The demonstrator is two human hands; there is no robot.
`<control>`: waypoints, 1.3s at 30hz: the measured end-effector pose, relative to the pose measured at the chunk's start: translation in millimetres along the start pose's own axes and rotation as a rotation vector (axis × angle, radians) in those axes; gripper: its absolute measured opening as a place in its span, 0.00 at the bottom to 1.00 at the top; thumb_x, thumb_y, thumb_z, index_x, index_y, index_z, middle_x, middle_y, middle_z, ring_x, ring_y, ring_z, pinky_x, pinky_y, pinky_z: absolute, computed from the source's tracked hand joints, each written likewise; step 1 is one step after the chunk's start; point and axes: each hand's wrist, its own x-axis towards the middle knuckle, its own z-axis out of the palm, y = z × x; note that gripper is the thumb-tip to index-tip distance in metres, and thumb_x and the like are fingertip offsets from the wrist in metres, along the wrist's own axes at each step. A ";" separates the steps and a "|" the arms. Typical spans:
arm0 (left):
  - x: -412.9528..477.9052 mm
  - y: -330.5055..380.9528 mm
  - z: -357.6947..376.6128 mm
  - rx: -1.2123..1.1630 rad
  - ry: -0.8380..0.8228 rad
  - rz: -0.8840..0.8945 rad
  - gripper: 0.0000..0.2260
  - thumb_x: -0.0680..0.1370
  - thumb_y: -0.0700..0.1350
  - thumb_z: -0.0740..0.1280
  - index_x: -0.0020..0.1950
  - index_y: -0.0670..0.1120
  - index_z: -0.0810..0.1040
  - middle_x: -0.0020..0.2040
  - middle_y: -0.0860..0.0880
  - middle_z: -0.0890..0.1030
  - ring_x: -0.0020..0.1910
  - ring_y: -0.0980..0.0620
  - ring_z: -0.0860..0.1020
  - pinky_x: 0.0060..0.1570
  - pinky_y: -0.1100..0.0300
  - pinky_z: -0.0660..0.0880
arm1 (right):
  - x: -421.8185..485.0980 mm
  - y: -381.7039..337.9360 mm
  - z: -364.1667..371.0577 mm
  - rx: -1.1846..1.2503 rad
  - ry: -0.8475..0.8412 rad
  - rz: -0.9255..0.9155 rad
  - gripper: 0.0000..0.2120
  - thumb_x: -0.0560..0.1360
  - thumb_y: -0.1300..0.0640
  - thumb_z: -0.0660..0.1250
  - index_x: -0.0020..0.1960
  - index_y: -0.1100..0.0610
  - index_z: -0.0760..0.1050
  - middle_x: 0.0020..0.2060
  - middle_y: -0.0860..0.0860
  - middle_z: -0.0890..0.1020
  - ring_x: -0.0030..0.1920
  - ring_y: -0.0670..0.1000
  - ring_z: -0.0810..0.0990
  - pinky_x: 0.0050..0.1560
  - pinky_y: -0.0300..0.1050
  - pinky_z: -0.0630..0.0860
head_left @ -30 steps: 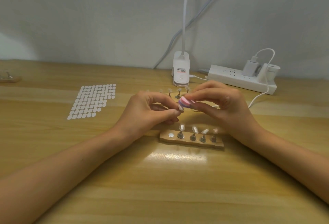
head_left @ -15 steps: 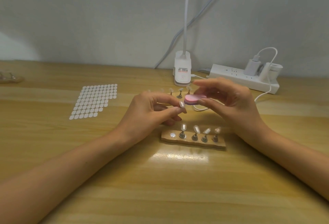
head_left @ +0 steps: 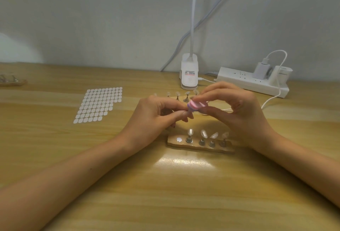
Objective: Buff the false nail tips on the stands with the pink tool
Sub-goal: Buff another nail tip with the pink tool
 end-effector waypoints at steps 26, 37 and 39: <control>2.0 1.3 1.5 0.088 0.023 0.076 0.06 0.77 0.52 0.71 0.46 0.53 0.87 0.40 0.54 0.87 0.39 0.35 0.82 0.43 0.39 0.78 | -0.4 -1.2 3.2 -0.052 -0.042 -0.126 0.11 0.73 0.59 0.73 0.54 0.60 0.84 0.47 0.55 0.84 0.50 0.52 0.84 0.49 0.51 0.81; 1.5 0.4 1.4 0.082 0.002 0.089 0.04 0.76 0.50 0.70 0.45 0.55 0.86 0.39 0.57 0.86 0.37 0.45 0.83 0.38 0.57 0.76 | 1.5 -0.3 -0.2 -0.035 -0.024 -0.078 0.11 0.73 0.60 0.72 0.55 0.59 0.83 0.48 0.56 0.84 0.50 0.53 0.84 0.49 0.54 0.80; 1.4 1.4 1.4 0.076 0.002 0.086 0.06 0.76 0.52 0.69 0.45 0.55 0.86 0.40 0.56 0.86 0.38 0.38 0.82 0.41 0.48 0.77 | 0.4 -1.6 1.5 -0.028 -0.075 -0.136 0.10 0.73 0.60 0.72 0.54 0.60 0.83 0.48 0.56 0.84 0.50 0.54 0.84 0.49 0.52 0.81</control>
